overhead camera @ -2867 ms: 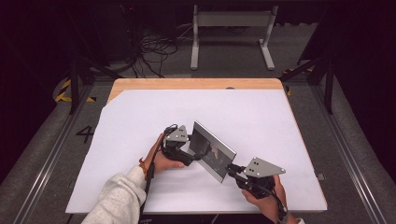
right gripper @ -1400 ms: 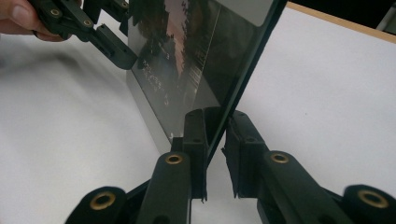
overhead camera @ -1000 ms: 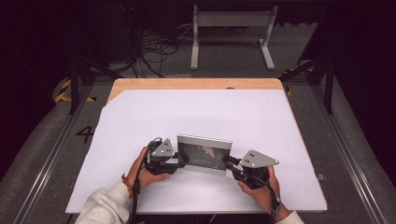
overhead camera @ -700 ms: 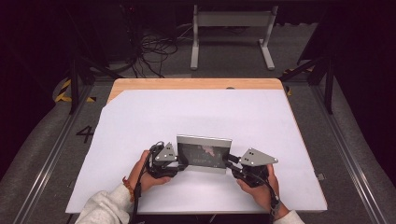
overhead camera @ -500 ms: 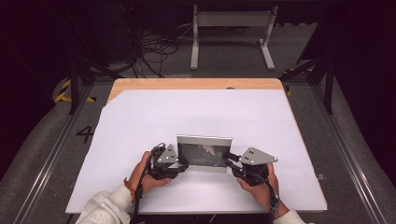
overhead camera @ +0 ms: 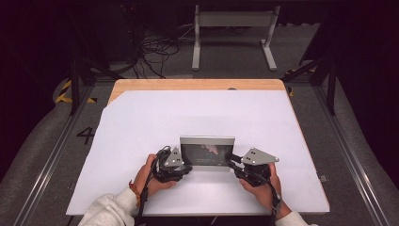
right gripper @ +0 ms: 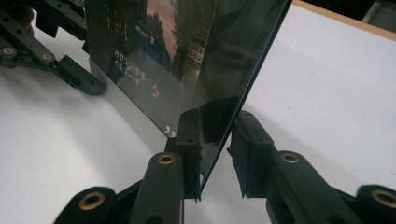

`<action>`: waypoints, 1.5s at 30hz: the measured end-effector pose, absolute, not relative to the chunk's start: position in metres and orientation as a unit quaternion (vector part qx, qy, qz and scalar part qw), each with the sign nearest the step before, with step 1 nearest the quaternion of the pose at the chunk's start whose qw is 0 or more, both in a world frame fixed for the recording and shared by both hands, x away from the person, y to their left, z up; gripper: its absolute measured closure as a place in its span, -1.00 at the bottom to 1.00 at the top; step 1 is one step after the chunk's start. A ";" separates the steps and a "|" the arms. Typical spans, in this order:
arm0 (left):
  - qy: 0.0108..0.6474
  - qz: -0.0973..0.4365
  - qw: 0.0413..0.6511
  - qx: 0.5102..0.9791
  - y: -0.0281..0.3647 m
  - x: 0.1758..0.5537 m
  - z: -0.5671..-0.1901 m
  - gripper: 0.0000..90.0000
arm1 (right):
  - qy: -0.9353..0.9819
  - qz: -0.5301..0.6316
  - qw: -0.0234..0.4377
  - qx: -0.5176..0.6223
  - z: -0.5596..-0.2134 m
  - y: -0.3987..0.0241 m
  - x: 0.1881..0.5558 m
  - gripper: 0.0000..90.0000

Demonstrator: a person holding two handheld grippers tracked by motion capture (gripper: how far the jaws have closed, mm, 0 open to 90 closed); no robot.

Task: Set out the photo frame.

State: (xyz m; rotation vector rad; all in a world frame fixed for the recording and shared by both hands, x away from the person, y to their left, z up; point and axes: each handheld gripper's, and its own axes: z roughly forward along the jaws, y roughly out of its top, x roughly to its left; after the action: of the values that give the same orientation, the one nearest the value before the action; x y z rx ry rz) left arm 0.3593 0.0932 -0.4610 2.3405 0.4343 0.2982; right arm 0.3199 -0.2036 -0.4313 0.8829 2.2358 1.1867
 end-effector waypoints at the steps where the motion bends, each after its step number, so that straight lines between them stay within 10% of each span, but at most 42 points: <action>1: 0.170 0.115 0.363 0.909 0.093 0.359 -0.461 0.41 | 0.814 0.427 0.228 0.322 -0.433 -0.203 0.320 0.63; 34: 0.177 0.110 0.372 0.905 0.091 0.363 -0.463 0.39 | 0.823 0.409 0.220 0.327 -0.444 -0.204 0.323 0.63; 45: 0.195 0.119 0.366 0.902 0.095 0.367 -0.462 0.08 | 0.824 0.410 0.216 0.327 -0.442 -0.206 0.323 0.63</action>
State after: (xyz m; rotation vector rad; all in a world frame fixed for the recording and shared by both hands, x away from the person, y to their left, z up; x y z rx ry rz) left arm 0.3667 0.0949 -0.4617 2.3192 0.5025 0.3058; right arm 0.3230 -0.2055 -0.4424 0.9059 2.2830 1.1355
